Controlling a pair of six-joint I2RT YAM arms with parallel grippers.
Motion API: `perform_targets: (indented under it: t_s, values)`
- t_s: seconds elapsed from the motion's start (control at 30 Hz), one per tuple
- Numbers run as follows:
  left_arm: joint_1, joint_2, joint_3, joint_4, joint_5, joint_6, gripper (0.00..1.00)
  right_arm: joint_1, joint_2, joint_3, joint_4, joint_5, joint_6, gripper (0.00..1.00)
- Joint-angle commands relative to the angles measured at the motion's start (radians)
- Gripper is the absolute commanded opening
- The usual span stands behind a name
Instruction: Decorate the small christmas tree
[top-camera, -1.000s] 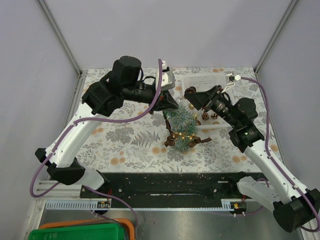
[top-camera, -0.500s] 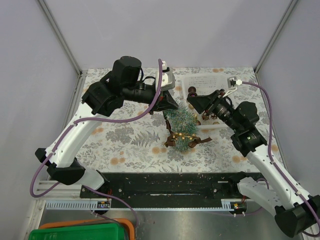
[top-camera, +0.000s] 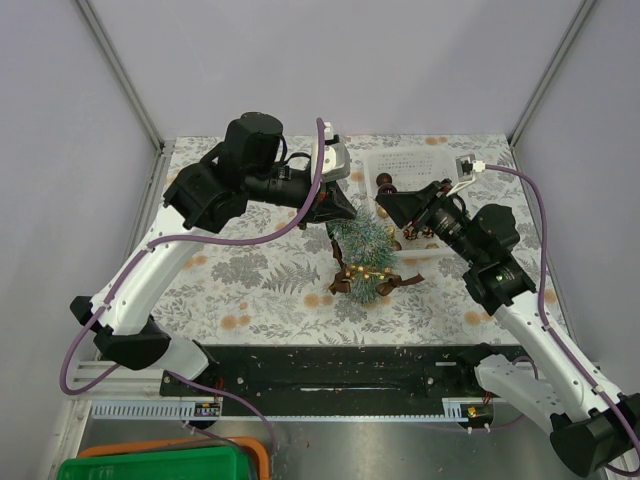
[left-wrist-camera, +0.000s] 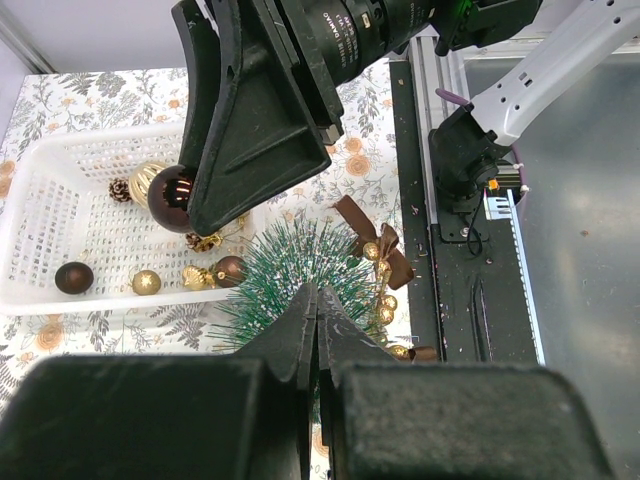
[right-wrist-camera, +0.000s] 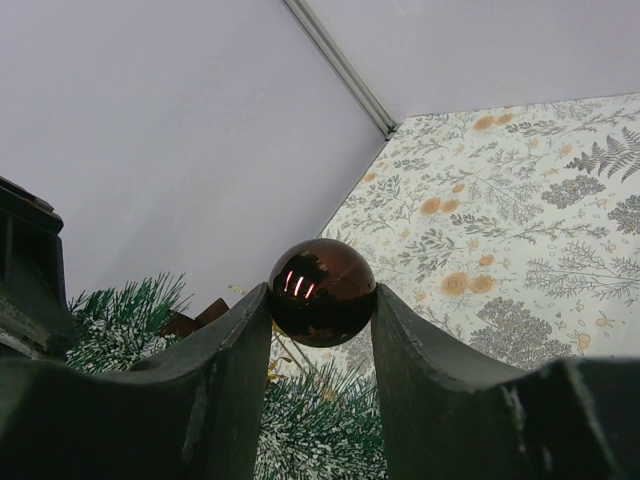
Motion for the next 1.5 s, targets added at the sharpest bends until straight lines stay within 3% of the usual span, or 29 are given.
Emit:
perform_targets:
  t_s: [0.0, 0.4, 0.83, 1.47]
  values:
    - [-0.003, -0.001, 0.049, 0.014, 0.041, 0.010, 0.00, 0.008, 0.000, -0.003, 0.017, 0.025, -0.024, 0.12]
    - [-0.004, 0.003, 0.058, 0.010, 0.047, 0.013, 0.00, 0.008, 0.050, 0.004, 0.083, 0.034, -0.015, 0.12]
    - [-0.006, -0.003, 0.034, -0.006, 0.023, 0.042, 0.00, 0.008, -0.208, -0.072, -0.217, 0.150, -0.050, 0.11]
    - [-0.006, -0.013, 0.024, -0.006, 0.021, 0.041, 0.00, 0.008, -0.173, -0.126, -0.087, 0.169, 0.043, 0.10]
